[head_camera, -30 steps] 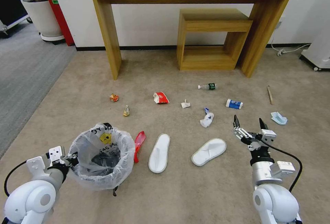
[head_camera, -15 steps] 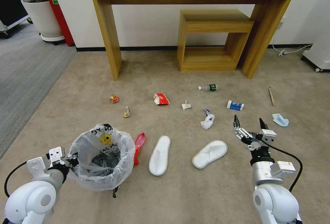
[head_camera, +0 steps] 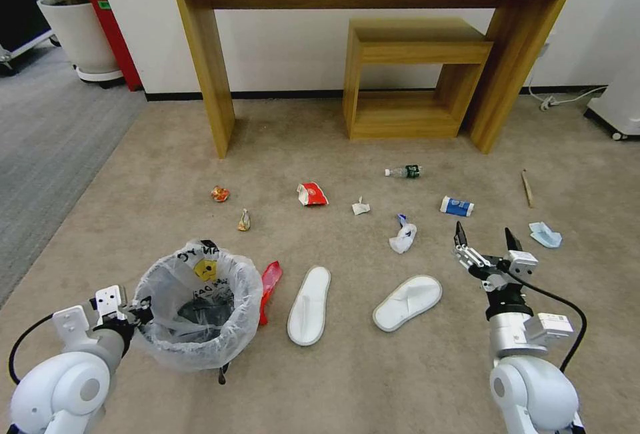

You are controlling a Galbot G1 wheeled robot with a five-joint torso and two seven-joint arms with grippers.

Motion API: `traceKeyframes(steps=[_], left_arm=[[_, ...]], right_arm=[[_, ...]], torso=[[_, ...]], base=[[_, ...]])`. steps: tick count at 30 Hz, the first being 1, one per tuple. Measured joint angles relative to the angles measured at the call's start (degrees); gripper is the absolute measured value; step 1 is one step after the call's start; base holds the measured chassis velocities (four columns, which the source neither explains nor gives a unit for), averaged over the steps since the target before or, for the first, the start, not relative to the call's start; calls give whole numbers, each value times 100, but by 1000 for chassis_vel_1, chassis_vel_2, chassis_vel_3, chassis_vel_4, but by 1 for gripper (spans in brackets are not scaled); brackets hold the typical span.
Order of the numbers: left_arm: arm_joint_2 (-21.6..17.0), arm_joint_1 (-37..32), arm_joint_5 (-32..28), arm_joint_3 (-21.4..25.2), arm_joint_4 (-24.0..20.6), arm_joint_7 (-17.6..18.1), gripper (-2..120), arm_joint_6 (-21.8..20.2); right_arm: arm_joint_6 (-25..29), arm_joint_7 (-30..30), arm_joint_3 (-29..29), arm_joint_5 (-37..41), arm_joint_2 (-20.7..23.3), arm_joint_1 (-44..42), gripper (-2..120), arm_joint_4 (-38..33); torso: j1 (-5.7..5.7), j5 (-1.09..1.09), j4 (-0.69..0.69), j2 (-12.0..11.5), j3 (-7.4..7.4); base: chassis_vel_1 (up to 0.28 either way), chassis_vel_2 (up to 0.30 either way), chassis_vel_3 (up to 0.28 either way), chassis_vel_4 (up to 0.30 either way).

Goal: Pick up the trash bin and place the garbage on the floor into it.

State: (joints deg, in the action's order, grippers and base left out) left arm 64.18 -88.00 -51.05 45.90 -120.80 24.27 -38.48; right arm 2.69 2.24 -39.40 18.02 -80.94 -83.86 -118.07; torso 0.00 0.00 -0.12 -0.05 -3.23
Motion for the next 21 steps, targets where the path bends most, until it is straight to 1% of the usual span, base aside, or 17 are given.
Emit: traceKeyframes(steps=[3,6,7,9,10,13,14,18,19,21], left_arm=[[0,15,10,-17,21,-1,0,0],[1,23,16,-23,25,0,0,0],[1,23,16,-23,25,0,0,0],[2,24,20,-23,25,3,0,0],[2,24,20,-23,25,3,0,0],[23,7,45,-30,27,7,0,0],[23,7,45,-30,27,7,0,0],[35,118,77,-184,108,9,0,2],[35,118,77,-184,108,9,0,2],[-7,210,59,-268,176,6,0,2]], right_arm=[[-74,90,14,52,49,0,100,1],[-374,259,49,318,126,41,100,-10],[-374,259,49,318,126,41,100,-10],[-610,381,93,521,156,96,100,-14],[-610,381,93,521,156,96,100,-14],[-1079,745,178,988,195,207,100,37],[-1079,745,178,988,195,207,100,37],[-1877,1756,223,2089,236,443,100,264],[-1877,1756,223,2089,236,443,100,264],[-2066,2141,156,2574,244,560,100,542]], torso=[[0,-1,0,0,0],[0,0,0,0,0],[0,0,0,0,0],[0,0,0,0,0],[0,0,0,0,0],[0,0,0,0,0],[0,0,0,0,0],[0,0,1,0,0],[0,0,1,0,0],[0,-2,-3,0,0]], base=[[0,0,0,0],[0,0,0,0],[0,0,0,0],[0,0,0,0],[0,0,0,0],[0,0,0,0],[0,0,0,0],[0,0,0,0],[0,0,0,0],[0,0,0,0]])
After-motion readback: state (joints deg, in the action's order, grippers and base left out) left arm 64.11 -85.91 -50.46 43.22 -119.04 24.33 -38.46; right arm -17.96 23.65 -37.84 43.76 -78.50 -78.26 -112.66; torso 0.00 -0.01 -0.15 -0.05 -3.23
